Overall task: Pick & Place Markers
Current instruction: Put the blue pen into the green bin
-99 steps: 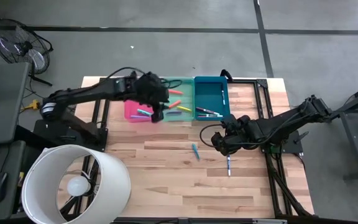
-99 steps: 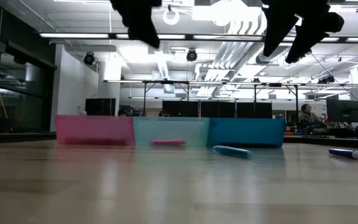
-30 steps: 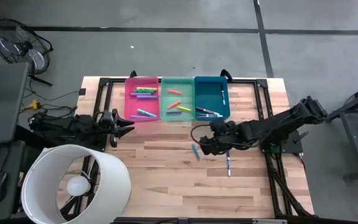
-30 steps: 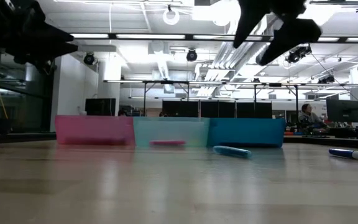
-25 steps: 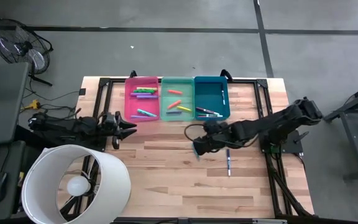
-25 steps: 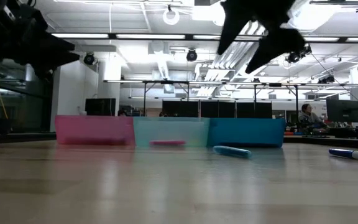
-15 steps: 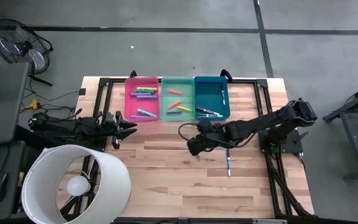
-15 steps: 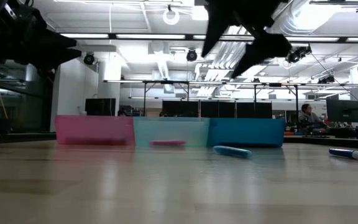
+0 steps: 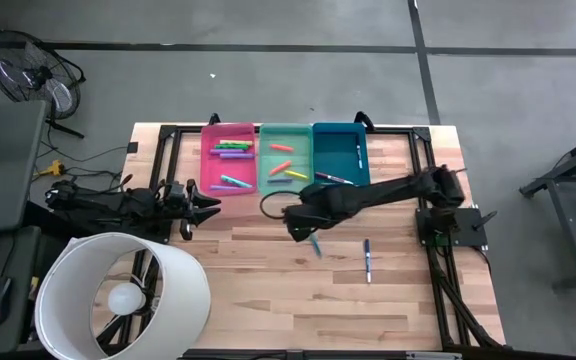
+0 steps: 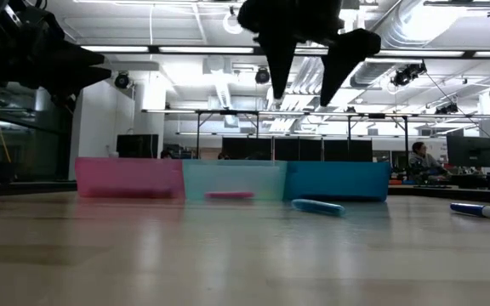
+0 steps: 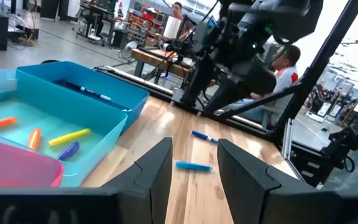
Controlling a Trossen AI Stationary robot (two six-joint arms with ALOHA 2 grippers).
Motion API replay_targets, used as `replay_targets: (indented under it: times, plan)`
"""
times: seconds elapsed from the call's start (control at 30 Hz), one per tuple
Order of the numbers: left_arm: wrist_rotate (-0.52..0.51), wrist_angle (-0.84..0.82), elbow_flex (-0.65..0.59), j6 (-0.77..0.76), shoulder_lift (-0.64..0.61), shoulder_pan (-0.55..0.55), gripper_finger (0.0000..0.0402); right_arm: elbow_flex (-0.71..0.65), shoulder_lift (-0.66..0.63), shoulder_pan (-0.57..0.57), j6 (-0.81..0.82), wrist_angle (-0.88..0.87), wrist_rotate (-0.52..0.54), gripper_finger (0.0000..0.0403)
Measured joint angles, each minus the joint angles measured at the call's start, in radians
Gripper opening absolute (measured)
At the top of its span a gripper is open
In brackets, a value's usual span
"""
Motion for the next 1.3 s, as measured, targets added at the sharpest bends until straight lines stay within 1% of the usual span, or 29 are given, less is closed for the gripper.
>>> replay_targets:
  times: [0.1, 0.23, 0.6, 0.8, 1.0, 1.1, 1.2, 1.3]
  plan:
    - [0.0, 0.001, 0.0, 0.0, 0.0, 0.0, 0.0127, 0.055, 0.064, -0.009, 0.002, -0.052, -0.061, 0.0358]
    - [0.0, 0.001, -0.001, 0.0, 0.0, 0.0, 0.0127, 0.065, 0.129, -0.014, -0.016, -0.04, -0.127, 0.0358]
    - [-0.001, 0.001, -0.001, 0.0, 0.0, 0.0, 0.0127, 0.067, 0.206, 0.0, -0.047, 0.011, -0.113, 0.0358]
    - [-0.001, 0.002, -0.002, 0.0, 0.0, 0.0, 0.0127, 0.067, 0.248, 0.001, -0.069, 0.054, -0.163, 0.0358]
    - [-0.002, 0.002, -0.002, 0.0, 0.0, 0.0, 0.0127, 0.065, 0.274, 0.0, -0.083, 0.059, -0.198, 0.0358]
    - [-0.002, 0.002, -0.002, 0.0, 0.0, 0.0, 0.0127, 0.024, 0.272, 0.001, -0.081, 0.094, -0.209, 0.0358]
    - [-0.002, 0.002, -0.002, 0.0, 0.0, 0.0, 0.0127, -0.033, 0.271, 0.0, -0.083, 0.123, -0.257, 0.0358]
    - [-0.002, 0.001, -0.002, 0.0, 0.0, 0.0, 0.0127, -0.094, 0.269, 0.007, -0.084, 0.2, -0.293, 0.0358]
